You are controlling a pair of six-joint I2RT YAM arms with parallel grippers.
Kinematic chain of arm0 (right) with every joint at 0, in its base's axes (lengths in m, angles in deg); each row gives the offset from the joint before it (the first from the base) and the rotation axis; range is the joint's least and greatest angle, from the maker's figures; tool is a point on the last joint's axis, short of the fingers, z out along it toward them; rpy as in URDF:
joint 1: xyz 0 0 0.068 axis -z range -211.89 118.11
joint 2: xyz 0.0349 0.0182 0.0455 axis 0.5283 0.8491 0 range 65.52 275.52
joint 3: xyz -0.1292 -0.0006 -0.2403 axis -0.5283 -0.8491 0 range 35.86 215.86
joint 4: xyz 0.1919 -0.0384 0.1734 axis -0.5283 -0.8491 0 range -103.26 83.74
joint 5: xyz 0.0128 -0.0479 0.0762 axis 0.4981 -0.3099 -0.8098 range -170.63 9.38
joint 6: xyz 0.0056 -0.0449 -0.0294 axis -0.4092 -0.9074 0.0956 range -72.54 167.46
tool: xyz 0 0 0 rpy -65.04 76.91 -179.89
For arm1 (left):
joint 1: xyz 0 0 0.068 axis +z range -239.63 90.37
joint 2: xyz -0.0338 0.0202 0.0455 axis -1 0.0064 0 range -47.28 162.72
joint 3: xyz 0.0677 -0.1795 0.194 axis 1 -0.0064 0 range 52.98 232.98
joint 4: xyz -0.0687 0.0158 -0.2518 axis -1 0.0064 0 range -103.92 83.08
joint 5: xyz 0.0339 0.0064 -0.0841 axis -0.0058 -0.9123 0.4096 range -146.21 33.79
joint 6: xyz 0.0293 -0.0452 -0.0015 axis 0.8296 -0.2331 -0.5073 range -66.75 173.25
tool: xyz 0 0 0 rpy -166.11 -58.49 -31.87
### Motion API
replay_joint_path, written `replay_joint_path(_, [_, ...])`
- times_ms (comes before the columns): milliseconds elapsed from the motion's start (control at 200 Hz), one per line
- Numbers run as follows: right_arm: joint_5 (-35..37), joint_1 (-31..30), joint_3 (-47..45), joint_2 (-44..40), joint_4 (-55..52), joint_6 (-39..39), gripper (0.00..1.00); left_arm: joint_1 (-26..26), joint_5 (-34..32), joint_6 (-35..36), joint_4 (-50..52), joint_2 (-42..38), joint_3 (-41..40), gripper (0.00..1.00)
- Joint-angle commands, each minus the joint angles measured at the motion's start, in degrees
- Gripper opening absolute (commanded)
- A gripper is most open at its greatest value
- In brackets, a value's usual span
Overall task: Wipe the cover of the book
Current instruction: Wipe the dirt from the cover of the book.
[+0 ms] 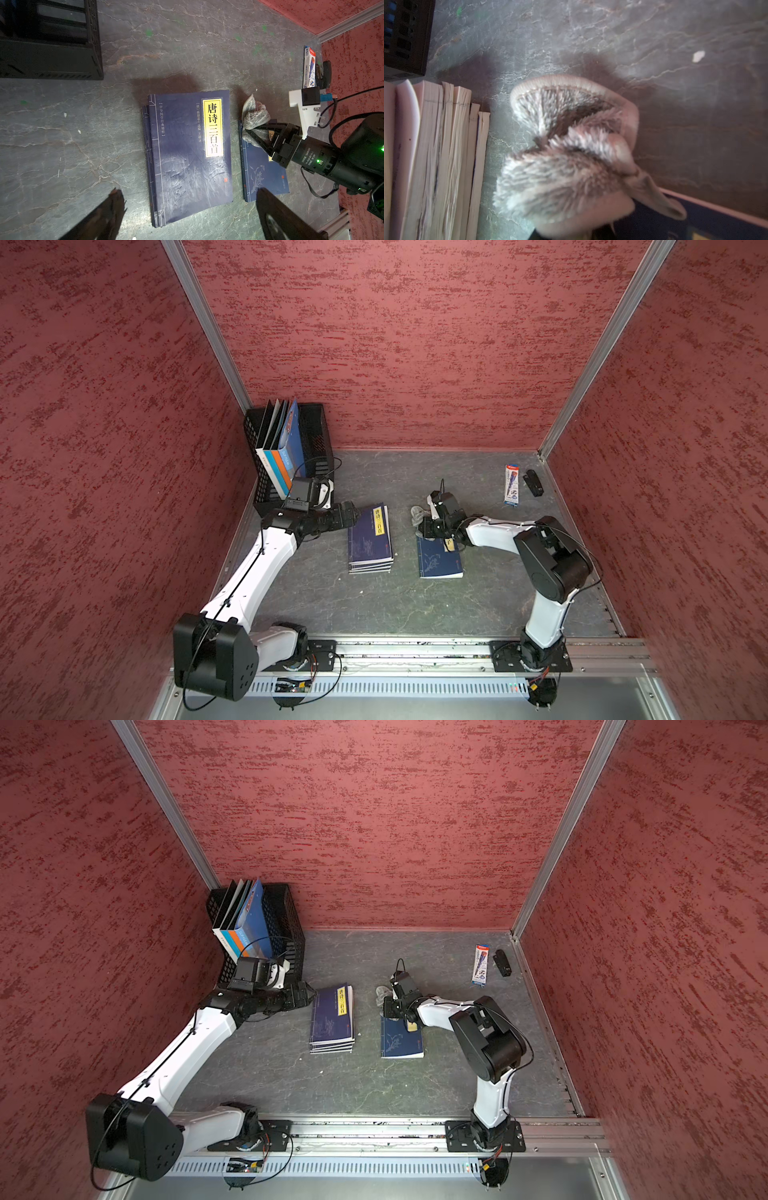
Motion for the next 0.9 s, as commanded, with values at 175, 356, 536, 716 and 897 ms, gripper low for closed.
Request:
replay_joint_path(175, [-1.92,-4.54,-13.62,-7.46,-8.15,0.37,0.2,0.22,0.83,0.27,-2.25,0.02,-0.3,1.0])
replay_joint_path(356, [-1.93,-10.62,-21.36,-13.65,-9.51,6.04,0.2,0.22,1.01,0.45,-2.71,0.78,0.05,1.0])
replay_joint_path(536, [-2.34,-12.72,-27.64,-19.51,-9.99,9.87,0.2,0.25,0.77,0.6,-2.87,1.27,0.05,1.0])
replay_joint_path(716, [0.13,-12.74,-26.75,-20.09,-11.83,9.03,0.2,0.31,0.96,0.49,-2.91,2.18,0.53,1.0])
replay_joint_path(897, [4.23,-9.73,-24.49,-17.64,-10.98,7.26,0.2,0.22,1.05,0.28,-2.58,1.56,0.55,1.0])
